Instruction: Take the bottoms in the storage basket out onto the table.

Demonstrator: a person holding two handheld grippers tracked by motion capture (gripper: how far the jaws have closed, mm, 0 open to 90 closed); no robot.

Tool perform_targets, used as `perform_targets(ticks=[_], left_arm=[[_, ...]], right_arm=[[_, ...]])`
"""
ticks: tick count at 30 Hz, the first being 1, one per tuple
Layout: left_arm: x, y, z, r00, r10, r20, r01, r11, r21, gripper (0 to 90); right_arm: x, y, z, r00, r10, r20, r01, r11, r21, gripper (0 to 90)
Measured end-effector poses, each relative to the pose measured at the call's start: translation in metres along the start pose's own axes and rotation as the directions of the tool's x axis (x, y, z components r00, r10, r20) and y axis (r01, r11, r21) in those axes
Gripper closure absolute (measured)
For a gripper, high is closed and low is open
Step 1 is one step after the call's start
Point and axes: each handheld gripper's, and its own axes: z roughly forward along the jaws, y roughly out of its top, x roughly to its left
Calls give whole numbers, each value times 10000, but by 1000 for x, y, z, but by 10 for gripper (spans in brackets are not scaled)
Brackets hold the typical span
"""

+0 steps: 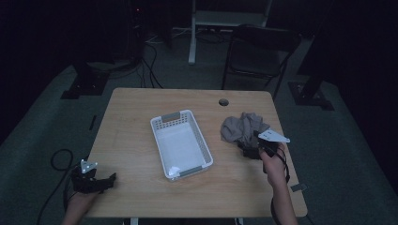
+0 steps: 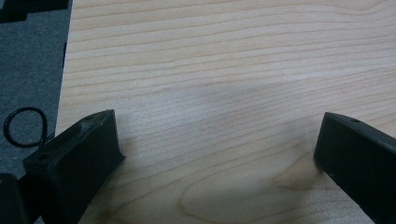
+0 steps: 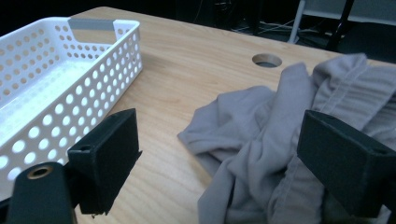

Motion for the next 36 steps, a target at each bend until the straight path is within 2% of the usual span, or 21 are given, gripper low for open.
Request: perform_targets(ticks=[4, 12, 16, 30, 36], left_arm=[[0, 0, 0, 10000, -2, 2, 2, 10000, 0, 8], [0, 0, 0, 10000, 0, -1, 0, 10000, 0, 8], [0, 0, 0, 10000, 0, 0, 0, 10000, 1, 8], [0, 0, 0, 10000, -8, 4, 8, 10000, 12, 8], [0, 0, 0, 10000, -9, 5, 9, 10000, 7, 8]], right_arm=[[6, -9, -3, 9997, -68, -230, 71, 9999, 139, 126], [12, -21, -6, 9990, -222, -383, 233, 9993, 287, 126], [16, -31, -8, 9974, -361, -622, 396, 9977, 558, 123], [20, -52, -13, 9915, -674, -1112, 782, 9923, 956, 119], [20, -58, -15, 9858, -806, -1476, 959, 9905, 990, 119]])
